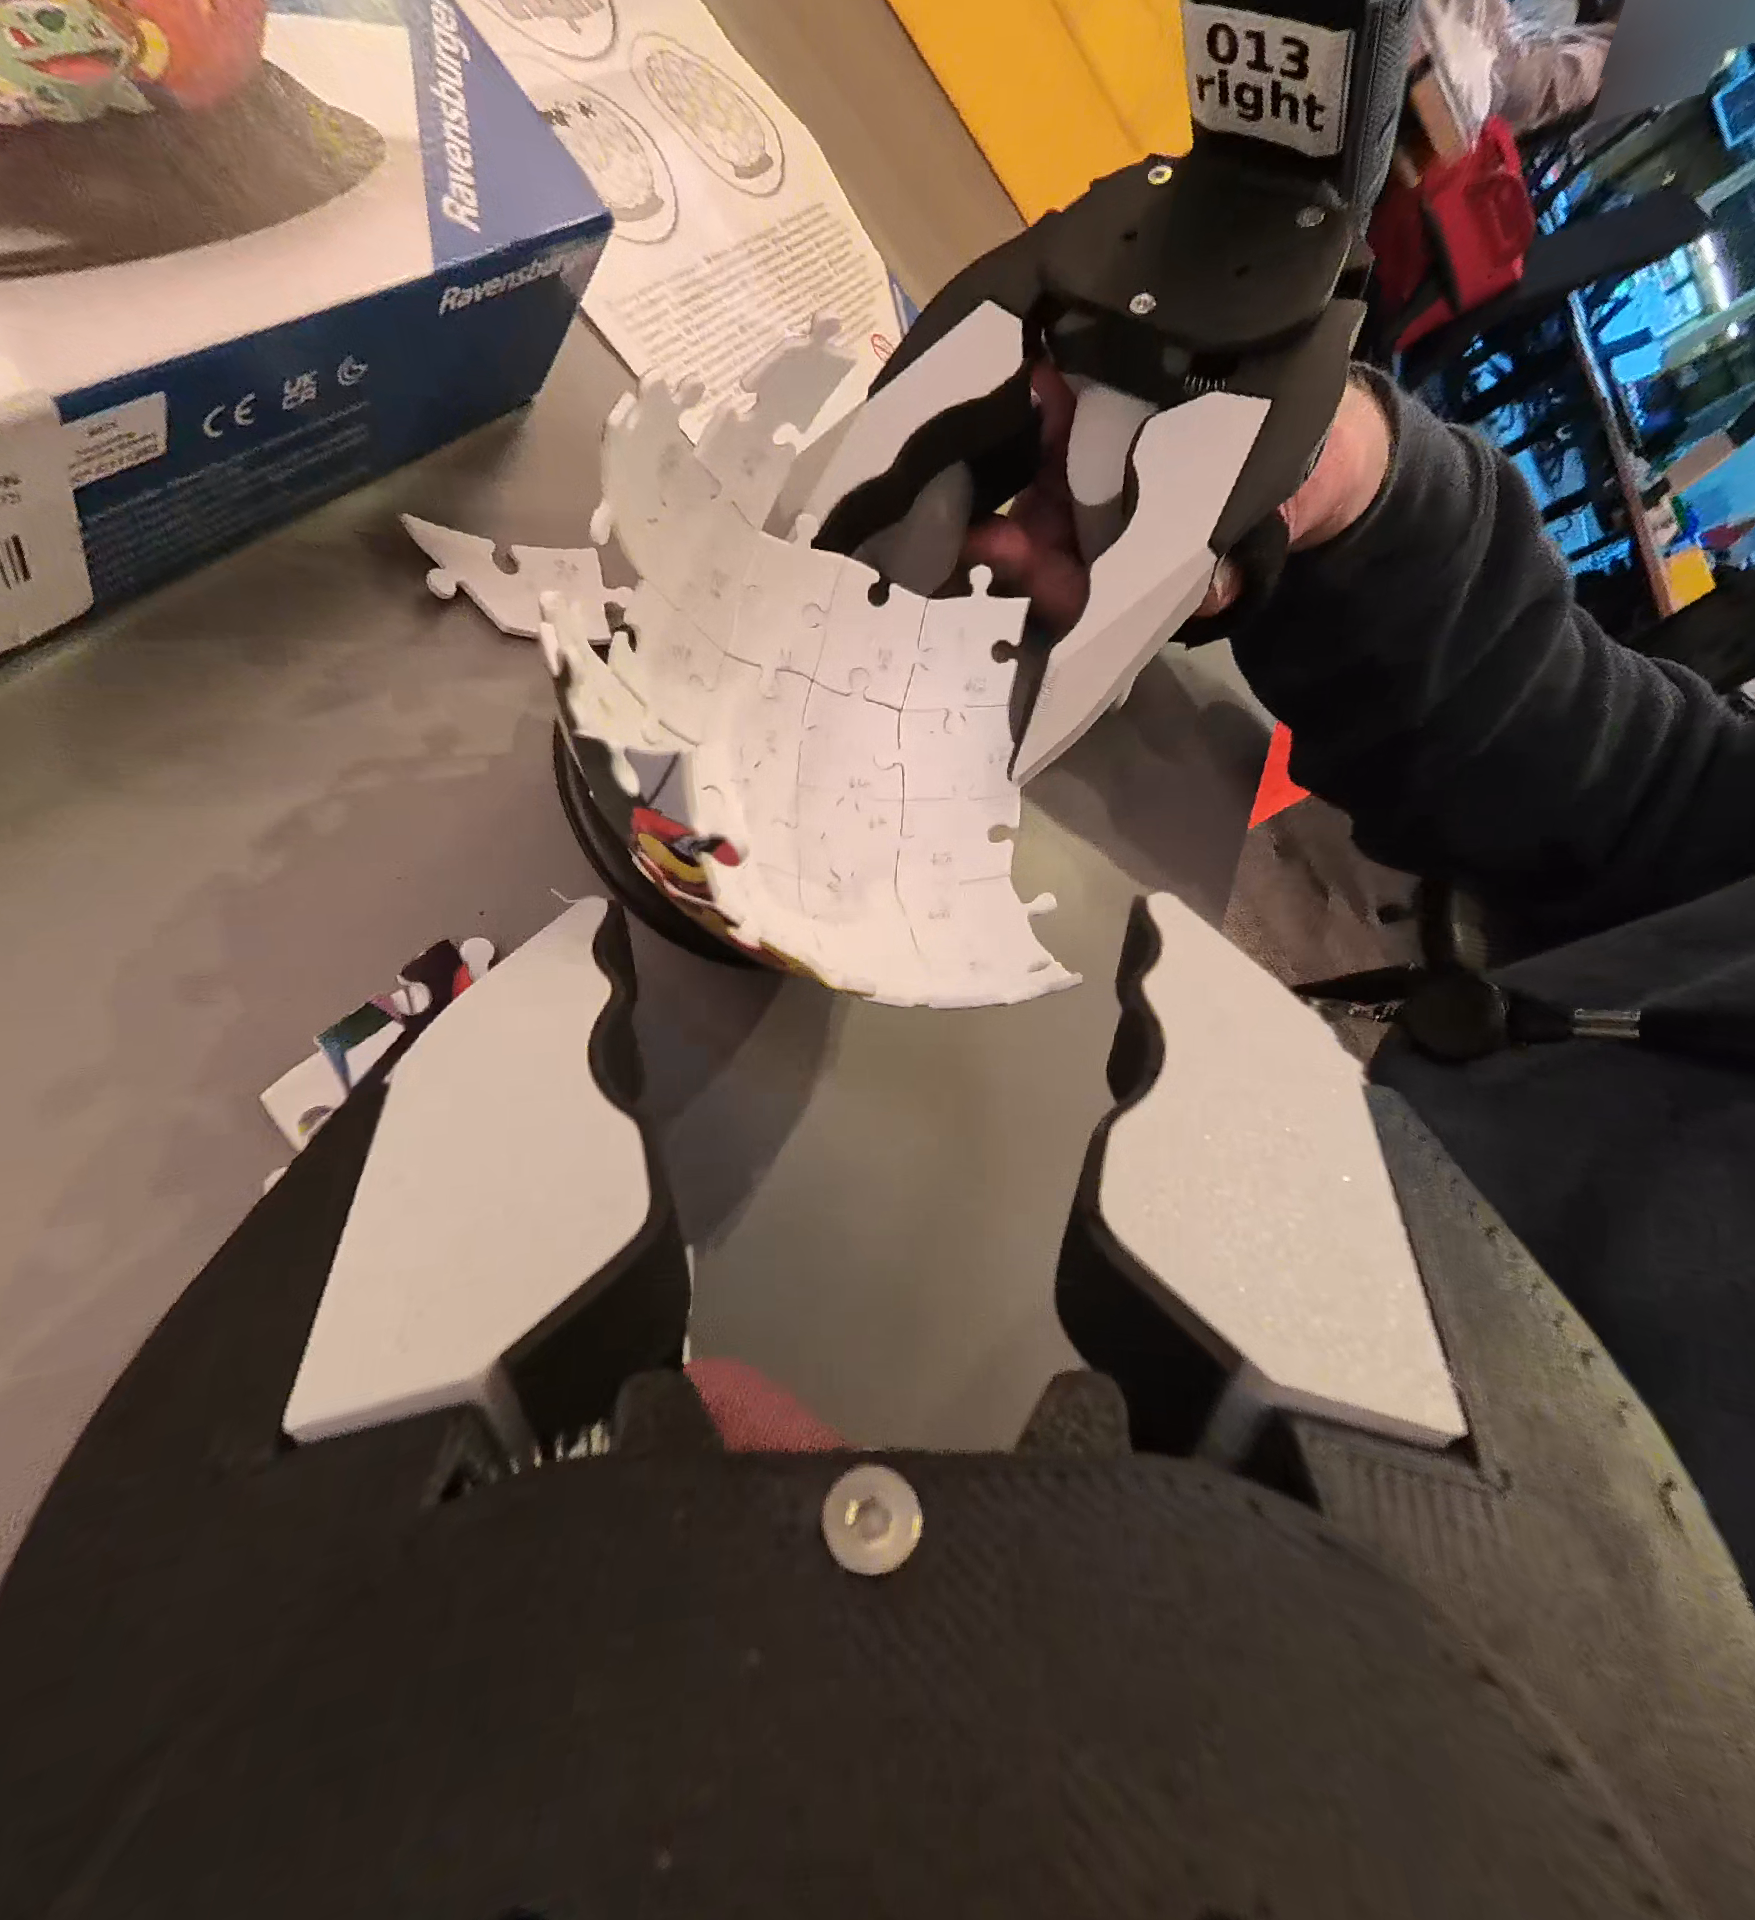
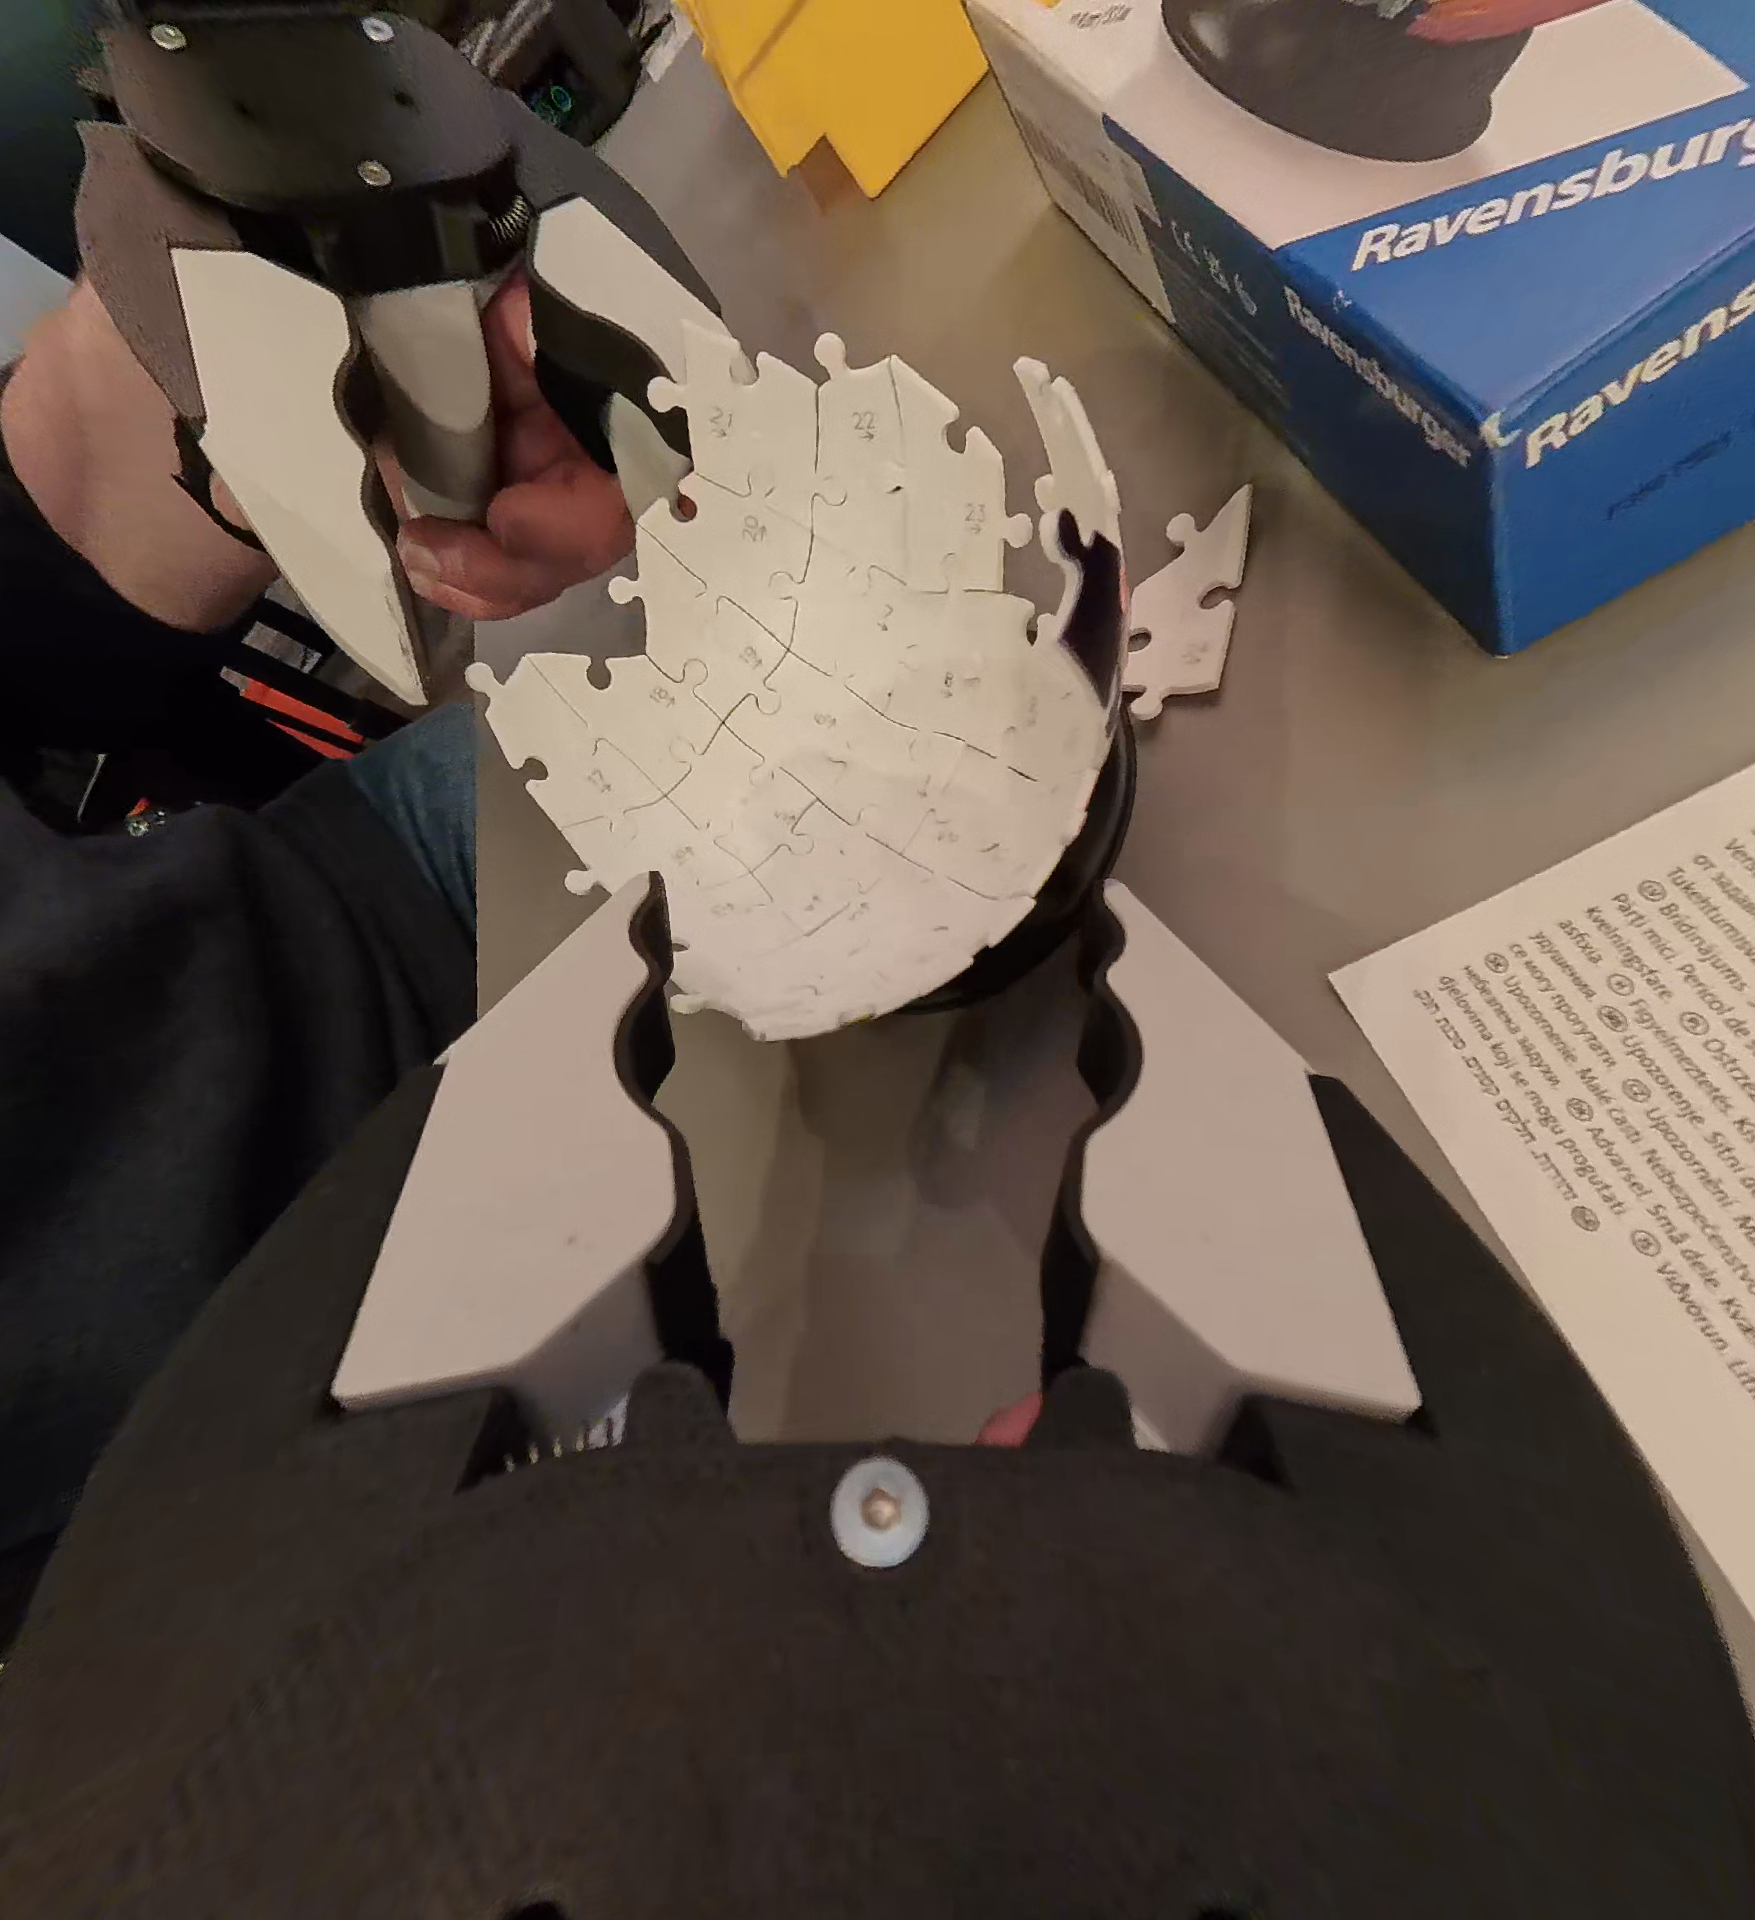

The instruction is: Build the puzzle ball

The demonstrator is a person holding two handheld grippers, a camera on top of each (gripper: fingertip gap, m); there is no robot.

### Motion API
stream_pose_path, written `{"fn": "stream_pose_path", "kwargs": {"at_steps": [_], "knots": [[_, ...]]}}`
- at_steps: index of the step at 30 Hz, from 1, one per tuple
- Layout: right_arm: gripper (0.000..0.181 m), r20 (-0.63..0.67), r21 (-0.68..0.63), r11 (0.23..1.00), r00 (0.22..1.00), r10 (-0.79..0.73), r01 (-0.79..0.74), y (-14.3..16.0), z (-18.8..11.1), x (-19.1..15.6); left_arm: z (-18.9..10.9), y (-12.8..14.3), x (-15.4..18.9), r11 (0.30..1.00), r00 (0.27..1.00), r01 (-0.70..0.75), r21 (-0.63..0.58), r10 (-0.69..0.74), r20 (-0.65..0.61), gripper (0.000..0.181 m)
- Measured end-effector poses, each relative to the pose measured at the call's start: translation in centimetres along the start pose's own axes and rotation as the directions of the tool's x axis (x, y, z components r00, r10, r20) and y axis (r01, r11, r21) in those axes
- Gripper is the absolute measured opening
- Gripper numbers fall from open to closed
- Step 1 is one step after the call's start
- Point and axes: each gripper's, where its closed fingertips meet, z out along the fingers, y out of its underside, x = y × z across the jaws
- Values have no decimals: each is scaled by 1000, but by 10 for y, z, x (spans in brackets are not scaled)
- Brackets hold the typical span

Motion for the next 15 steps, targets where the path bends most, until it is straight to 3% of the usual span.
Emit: {"fn": "stream_pose_path", "kwargs": {"at_steps": [1,15], "knots": [[78,2,-1,1000,1000,0,0,0,0,0,1,2,0,1000,1000,-1,-4,1,-1,90],[73,25,-13,1000,1000,-18,18,13,19,-32,10,26,0,994,998,5,-108,-11,-60,98]]}}
